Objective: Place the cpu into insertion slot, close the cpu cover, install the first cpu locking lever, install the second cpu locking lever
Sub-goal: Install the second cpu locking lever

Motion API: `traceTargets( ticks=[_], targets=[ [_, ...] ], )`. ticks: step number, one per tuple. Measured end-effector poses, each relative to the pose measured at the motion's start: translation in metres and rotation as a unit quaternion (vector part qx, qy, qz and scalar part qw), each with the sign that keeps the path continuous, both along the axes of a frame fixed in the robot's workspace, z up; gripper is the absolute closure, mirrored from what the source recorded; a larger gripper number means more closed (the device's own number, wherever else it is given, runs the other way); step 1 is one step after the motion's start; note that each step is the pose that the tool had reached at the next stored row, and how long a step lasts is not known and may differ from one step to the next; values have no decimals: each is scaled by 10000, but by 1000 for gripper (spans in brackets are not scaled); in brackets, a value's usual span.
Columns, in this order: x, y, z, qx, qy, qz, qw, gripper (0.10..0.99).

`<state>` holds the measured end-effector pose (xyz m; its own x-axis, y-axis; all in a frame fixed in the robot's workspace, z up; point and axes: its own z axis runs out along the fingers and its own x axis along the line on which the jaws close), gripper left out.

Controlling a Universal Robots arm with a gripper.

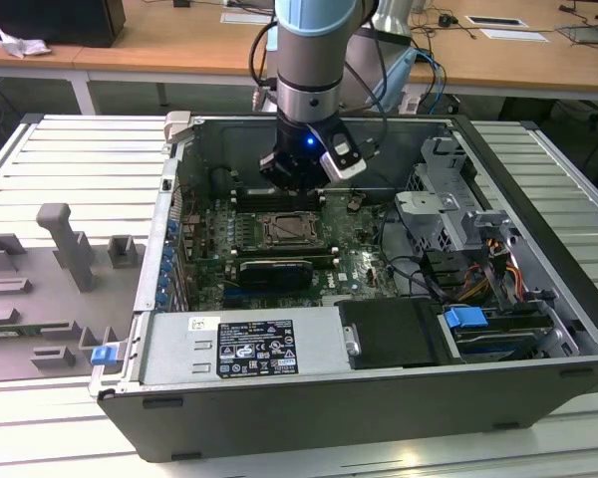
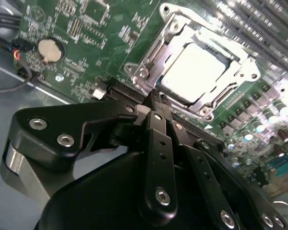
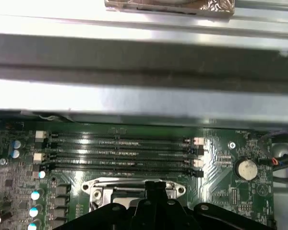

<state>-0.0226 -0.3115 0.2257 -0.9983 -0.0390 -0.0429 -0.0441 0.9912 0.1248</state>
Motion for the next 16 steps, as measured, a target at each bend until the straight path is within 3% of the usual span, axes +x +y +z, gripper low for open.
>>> traceTargets(
  ticks=[4, 8, 16],
  targets=[
    [1, -98, 0, 2, 0, 1, 10000, 980],
    [-1, -151, 0, 3, 0, 0, 10000, 980],
    [-2, -207, 0, 7, 0, 0, 10000, 980]
  ],
)
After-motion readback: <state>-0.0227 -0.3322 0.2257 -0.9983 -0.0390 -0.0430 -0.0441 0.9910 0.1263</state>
